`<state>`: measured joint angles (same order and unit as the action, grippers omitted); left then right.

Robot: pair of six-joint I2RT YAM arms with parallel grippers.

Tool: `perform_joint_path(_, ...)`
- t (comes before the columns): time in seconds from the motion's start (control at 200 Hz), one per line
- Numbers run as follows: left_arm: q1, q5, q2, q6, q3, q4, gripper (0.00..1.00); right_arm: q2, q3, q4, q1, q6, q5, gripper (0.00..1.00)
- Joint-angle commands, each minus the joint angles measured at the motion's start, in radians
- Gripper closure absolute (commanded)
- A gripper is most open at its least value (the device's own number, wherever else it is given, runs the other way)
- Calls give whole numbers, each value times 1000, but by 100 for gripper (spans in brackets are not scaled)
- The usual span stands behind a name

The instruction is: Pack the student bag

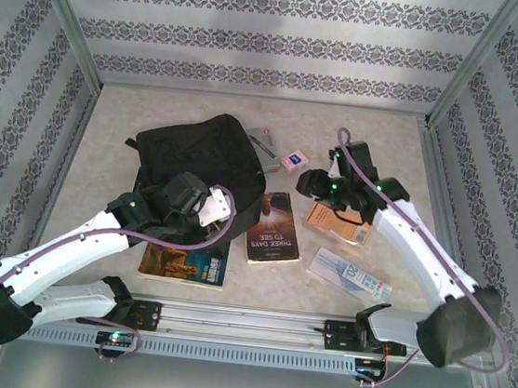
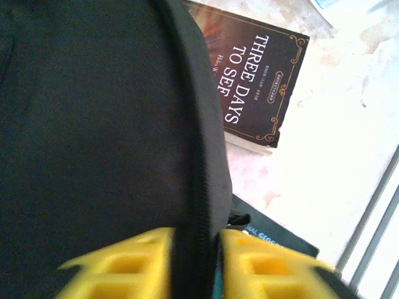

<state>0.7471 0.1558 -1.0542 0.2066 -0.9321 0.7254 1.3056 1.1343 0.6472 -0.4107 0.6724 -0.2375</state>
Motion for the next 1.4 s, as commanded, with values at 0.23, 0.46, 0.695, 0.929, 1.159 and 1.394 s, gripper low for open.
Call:
perform_joint_path(0.23,-2,67,89,-205,-47,-34,28,333,324,69,-39,-122,-112,38)
perform_joint_path(0.46,-137,53,73,-657,45,-296,46,586,548,149,-80,-200,-129,39)
perform_joint_path(0.695,-241,116,29,-859,109,-408,46,757,689,134,-77,-213,-206,45)
perform_joint_path(0.929,-292,104,-17,-900,121,-454,46,841,722,83,-72,-182,-326,76)
perform_joint_path(1.159,-310,127,-135,-965,65,-484,44,776,609,-76,-51,-68,-395,100)
perform_joint_path(1.394,-310,259,-272,-1125,22,-650,40,658,409,-362,-43,146,-463,100)
